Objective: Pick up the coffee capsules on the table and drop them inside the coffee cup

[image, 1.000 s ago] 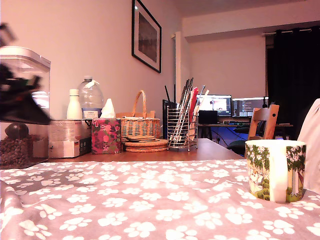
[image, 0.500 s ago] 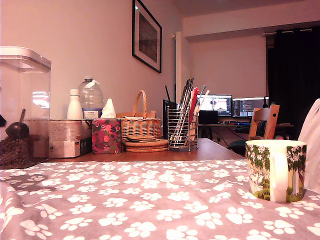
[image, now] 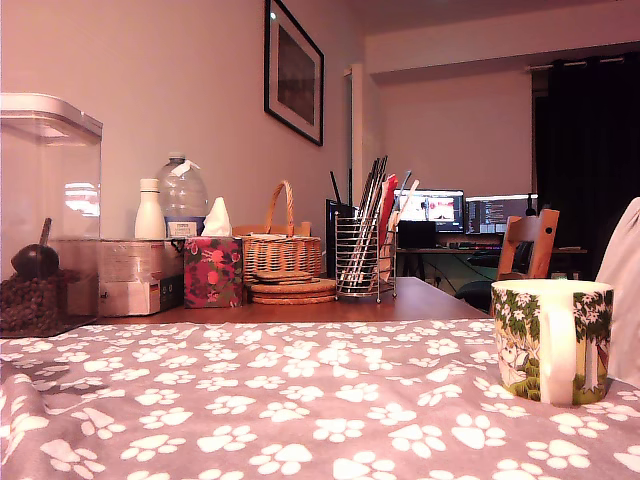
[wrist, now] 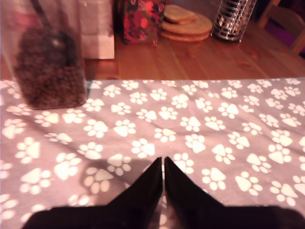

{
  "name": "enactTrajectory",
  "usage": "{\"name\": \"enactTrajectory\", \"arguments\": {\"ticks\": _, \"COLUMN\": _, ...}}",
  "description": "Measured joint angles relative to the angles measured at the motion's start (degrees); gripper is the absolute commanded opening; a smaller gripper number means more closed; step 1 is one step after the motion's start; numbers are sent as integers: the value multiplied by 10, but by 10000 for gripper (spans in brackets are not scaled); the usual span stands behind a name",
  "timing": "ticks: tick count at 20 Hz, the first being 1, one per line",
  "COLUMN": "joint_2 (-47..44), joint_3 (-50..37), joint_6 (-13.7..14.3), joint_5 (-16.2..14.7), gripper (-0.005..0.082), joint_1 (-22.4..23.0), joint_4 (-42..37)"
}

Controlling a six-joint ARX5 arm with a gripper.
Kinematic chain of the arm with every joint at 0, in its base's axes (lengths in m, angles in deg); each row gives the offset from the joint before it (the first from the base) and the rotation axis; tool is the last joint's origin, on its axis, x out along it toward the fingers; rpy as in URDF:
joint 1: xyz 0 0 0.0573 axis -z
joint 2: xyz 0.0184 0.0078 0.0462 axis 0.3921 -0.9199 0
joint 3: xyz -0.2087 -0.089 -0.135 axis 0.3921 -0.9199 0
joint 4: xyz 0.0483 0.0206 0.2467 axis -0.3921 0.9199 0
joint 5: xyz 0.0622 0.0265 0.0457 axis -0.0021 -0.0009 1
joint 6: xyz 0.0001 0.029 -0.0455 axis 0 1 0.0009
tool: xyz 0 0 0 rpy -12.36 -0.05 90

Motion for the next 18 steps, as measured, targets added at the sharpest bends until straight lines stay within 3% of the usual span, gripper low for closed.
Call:
{"name": "enactTrajectory", "arguments": {"ticks": 11, "joint_2": 200, "joint_3": 0, "joint_6": -6, "joint_5": 30, "gripper": -19, "joint_1": 0, "joint_4": 188}}
{"name": "enactTrajectory", "arguments": {"ticks": 18, "joint_2": 282, "joint_3": 0, "joint_6": -24, "joint_5": 49, "gripper": -19, "joint_1": 0, "joint_4": 253}}
